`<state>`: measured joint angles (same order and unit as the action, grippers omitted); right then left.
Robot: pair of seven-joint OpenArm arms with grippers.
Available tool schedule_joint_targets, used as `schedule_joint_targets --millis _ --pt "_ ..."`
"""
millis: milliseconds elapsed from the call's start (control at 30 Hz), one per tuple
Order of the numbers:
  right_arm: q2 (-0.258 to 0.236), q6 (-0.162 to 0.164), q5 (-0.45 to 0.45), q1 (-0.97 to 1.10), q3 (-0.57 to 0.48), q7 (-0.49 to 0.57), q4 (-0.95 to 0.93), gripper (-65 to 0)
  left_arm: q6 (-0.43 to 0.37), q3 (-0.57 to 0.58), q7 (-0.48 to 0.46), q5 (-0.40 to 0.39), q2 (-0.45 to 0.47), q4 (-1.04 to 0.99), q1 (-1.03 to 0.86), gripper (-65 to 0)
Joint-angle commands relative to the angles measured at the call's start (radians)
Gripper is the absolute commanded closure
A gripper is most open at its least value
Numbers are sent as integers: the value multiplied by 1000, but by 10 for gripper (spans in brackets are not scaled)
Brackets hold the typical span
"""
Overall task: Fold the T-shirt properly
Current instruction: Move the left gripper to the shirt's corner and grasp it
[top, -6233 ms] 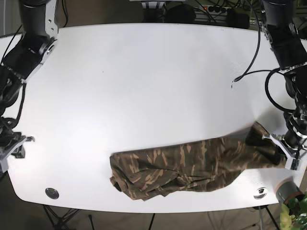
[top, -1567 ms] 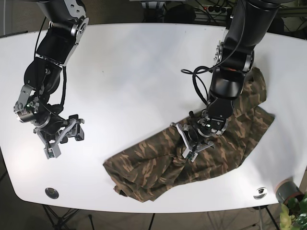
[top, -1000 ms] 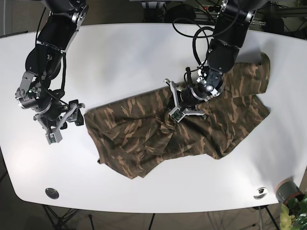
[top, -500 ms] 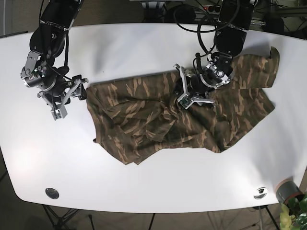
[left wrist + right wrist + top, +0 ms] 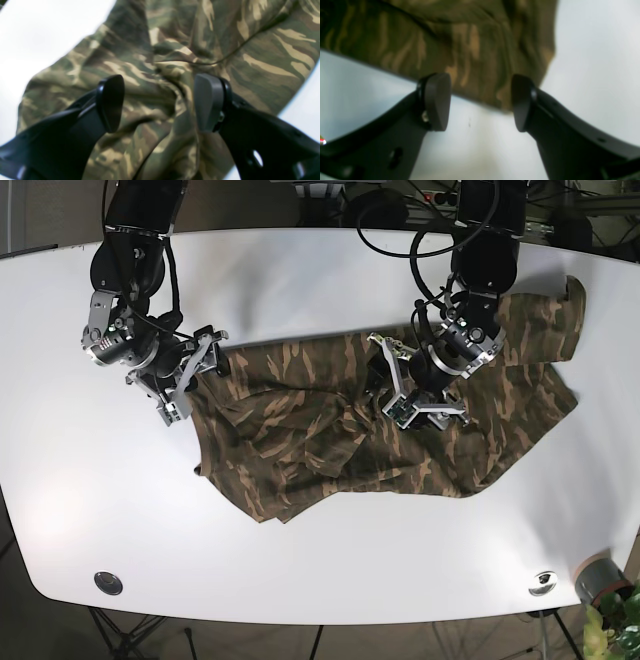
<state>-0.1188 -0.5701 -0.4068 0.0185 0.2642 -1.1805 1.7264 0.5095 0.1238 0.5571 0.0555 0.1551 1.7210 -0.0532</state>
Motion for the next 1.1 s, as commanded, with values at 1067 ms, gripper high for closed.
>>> schedule_joint_targets --millis 1067 --pt "-12 2 -11 31 -24 118 -78 -368 -2 -465 -21 -234 67 87 -149 -403"
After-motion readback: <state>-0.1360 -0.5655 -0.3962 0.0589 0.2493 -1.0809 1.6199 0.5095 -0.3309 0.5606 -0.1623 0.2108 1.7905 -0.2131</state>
